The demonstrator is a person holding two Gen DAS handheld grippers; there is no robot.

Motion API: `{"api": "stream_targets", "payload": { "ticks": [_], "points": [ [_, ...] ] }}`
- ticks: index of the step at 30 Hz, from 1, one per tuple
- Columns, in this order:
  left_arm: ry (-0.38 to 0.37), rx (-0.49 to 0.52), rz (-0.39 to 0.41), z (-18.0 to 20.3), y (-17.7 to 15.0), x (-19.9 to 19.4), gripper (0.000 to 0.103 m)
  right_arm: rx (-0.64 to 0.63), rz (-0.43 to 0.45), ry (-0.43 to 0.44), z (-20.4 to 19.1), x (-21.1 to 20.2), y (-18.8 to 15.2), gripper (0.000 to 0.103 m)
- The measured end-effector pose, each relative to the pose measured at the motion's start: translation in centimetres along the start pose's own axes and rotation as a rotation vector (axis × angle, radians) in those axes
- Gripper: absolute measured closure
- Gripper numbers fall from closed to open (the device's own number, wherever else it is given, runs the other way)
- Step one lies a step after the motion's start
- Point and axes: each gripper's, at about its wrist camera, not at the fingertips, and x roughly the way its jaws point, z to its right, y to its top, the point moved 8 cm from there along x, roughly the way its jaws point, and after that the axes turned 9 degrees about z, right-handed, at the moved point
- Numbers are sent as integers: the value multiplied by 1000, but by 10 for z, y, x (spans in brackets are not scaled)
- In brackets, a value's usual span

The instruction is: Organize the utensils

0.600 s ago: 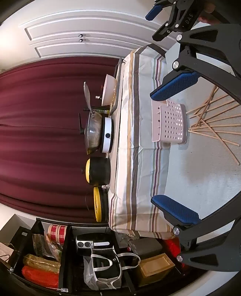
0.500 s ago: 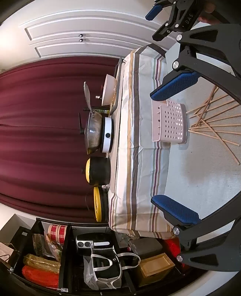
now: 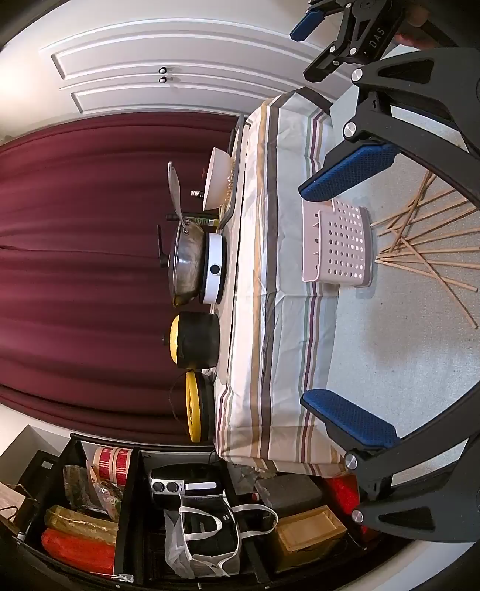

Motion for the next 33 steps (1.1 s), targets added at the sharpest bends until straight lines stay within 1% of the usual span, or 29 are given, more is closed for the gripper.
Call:
{"api": "stream_targets", "payload": {
  "ticks": [33],
  "points": [
    [-2, -6, -3, 0, -2, 2, 4, -4, -1, 3, -1, -4, 2, 5]
  ]
}}
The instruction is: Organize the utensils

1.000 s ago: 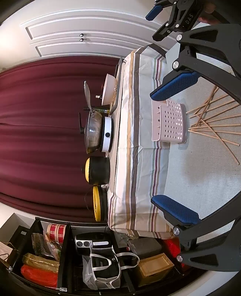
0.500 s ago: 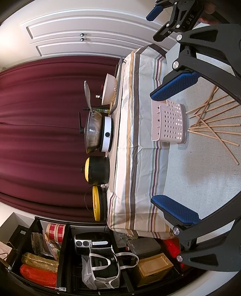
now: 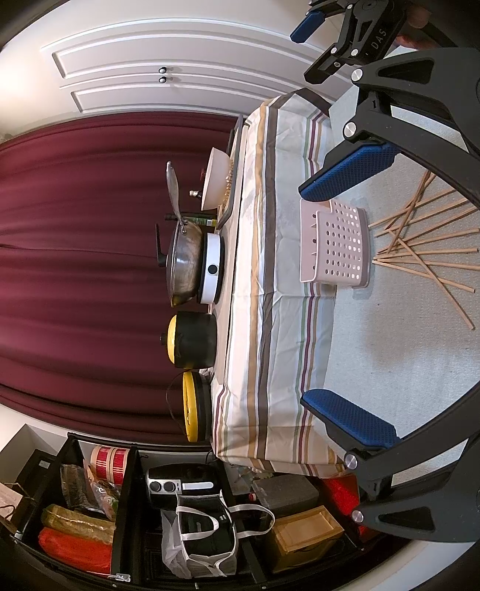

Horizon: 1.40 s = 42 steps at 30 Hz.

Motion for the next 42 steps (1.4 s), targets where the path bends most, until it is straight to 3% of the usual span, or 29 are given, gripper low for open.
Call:
{"api": "stream_targets", "payload": {
  "ticks": [35, 42],
  "points": [
    [-1, -6, -8, -1, -14, -2, 4, -1, -2, 3, -4, 0, -1, 5],
    [-9, 0, -46, 1, -32, 9, 4, -2, -29, 13, -18, 7, -13, 5]
  ]
}}
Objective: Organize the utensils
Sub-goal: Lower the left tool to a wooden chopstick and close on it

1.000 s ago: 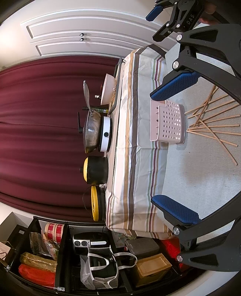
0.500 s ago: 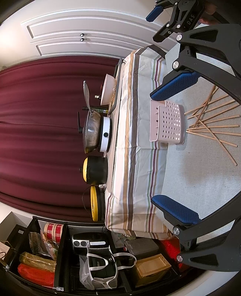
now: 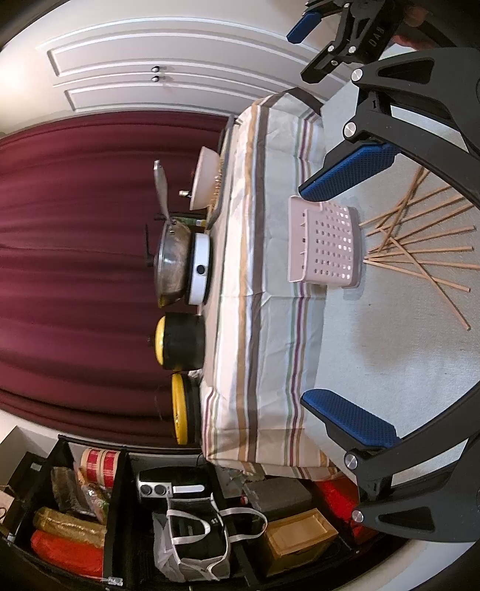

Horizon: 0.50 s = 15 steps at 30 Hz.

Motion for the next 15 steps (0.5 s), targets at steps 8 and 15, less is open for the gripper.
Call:
{"api": "stream_targets", "payload": {
  "ticks": [8, 15],
  "points": [
    [1, 21, -144, -13, -67, 40, 4, -13, -111, 29, 4, 23, -56, 5],
    [13, 67, -267, -33, -143, 63, 4, -27, -241, 37, 11, 45, -119, 5]
  ]
}}
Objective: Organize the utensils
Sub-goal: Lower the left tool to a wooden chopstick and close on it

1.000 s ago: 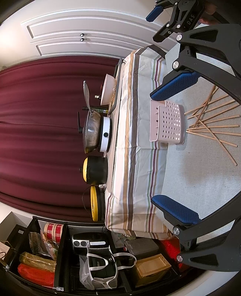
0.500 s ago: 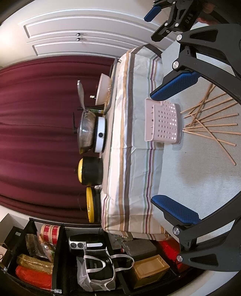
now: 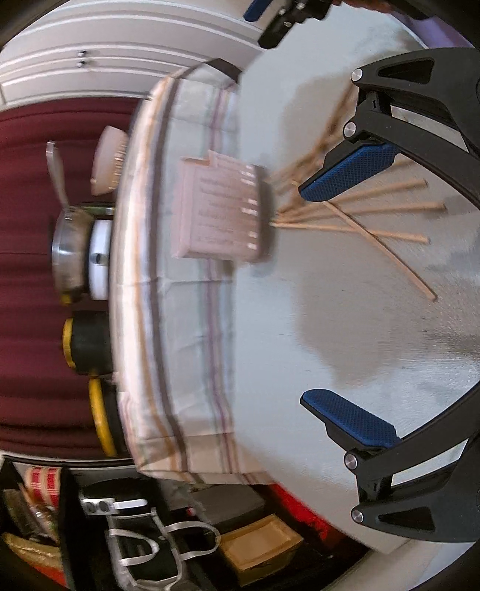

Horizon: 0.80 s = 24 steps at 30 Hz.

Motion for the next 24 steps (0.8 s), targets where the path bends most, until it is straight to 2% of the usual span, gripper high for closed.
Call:
{"api": "stream_targets", "payload": {
  "ticks": [9, 16, 20, 22, 24],
  "points": [
    [-33, 26, -103, -5, -61, 29, 5, 14, -102, 25, 3, 30, -47, 5],
    [-62, 123, -172, 4, -91, 36, 31, 21, -139, 44, -1, 41, -61, 5],
    [-94, 110, -191, 3, -101, 40, 47, 18, -143, 49, -4, 42, -62, 5],
    [-115, 98, -200, 3, -105, 42, 63, 18, -146, 50, -4, 43, -63, 5],
    [-124, 98, -198, 4, -108, 42, 68, 18, -150, 48, -4, 44, -65, 5]
  ]
}}
